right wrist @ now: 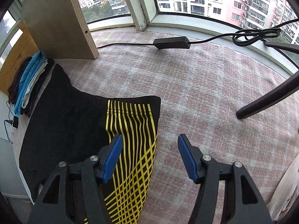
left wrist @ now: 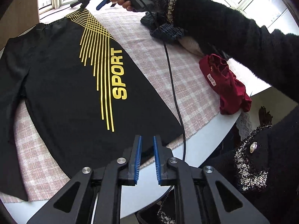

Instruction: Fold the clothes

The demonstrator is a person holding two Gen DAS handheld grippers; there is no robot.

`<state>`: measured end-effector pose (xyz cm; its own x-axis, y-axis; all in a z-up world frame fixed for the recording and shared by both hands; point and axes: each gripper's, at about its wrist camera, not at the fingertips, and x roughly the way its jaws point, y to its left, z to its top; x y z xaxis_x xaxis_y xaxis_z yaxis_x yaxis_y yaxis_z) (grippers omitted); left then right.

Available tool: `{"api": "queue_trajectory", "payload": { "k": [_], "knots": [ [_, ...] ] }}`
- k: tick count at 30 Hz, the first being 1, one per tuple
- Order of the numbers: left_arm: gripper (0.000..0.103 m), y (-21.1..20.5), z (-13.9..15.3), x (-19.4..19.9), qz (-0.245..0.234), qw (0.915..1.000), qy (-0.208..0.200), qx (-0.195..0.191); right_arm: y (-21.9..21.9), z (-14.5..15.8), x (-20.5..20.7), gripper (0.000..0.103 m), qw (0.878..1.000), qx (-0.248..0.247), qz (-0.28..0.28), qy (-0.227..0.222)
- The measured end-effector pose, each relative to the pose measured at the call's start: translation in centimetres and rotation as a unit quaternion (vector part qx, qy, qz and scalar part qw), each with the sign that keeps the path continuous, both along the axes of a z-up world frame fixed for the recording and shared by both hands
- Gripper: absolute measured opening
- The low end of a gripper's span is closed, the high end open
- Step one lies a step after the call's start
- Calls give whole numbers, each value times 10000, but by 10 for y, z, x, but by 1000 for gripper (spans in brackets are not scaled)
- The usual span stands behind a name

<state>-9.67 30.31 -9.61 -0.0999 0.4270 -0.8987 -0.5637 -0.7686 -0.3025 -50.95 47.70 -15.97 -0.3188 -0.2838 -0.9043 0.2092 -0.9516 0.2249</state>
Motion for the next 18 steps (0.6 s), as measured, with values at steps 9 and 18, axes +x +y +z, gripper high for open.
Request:
{"api": "queue_trajectory", "payload": {
  "k": [9,18],
  "knots": [
    [39,69,-23,7,-877,9961,1,12,61,90,72,60,9974,415,208,548],
    [1,69,-44,-9,-720,9970,-277,-104,59,68,59,60,9982,274,92,528]
  ]
}}
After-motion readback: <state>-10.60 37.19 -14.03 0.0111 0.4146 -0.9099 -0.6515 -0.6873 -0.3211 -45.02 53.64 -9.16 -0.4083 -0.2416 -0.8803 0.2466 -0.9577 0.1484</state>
